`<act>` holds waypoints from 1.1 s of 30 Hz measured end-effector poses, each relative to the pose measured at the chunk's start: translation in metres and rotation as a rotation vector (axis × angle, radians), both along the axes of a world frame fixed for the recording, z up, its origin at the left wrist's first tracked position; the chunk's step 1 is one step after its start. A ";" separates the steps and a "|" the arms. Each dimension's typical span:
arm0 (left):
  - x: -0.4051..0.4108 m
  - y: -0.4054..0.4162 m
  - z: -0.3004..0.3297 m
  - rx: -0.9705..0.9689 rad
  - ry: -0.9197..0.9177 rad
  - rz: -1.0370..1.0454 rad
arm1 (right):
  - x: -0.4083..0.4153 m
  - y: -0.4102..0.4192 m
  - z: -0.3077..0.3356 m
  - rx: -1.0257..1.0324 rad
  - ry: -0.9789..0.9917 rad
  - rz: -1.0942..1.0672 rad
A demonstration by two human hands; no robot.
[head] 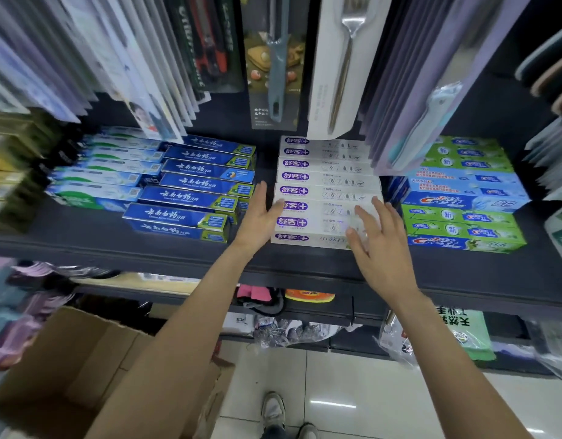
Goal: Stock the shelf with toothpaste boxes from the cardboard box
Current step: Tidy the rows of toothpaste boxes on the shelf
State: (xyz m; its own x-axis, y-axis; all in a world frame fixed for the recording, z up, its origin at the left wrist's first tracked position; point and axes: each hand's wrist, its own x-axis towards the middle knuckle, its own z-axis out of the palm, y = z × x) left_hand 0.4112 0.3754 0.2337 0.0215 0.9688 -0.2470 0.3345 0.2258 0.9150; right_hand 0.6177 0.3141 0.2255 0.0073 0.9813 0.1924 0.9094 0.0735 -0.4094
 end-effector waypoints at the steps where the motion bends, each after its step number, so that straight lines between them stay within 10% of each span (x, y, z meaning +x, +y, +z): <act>1: -0.008 -0.016 0.007 0.067 0.098 -0.054 | -0.006 -0.008 0.007 0.036 -0.006 0.039; 9: -0.136 -0.098 0.028 0.537 0.655 -0.028 | -0.079 -0.035 0.058 -0.049 0.083 0.318; 13: -0.202 -0.065 0.004 0.365 0.949 -0.004 | -0.129 0.007 0.045 -0.038 0.178 0.363; 25: -0.212 -0.006 -0.031 0.246 0.783 0.019 | -0.213 0.125 -0.005 -0.504 0.124 0.128; 33: -0.212 -0.001 -0.041 0.426 0.940 0.048 | -0.219 0.139 -0.009 -0.238 -0.269 0.274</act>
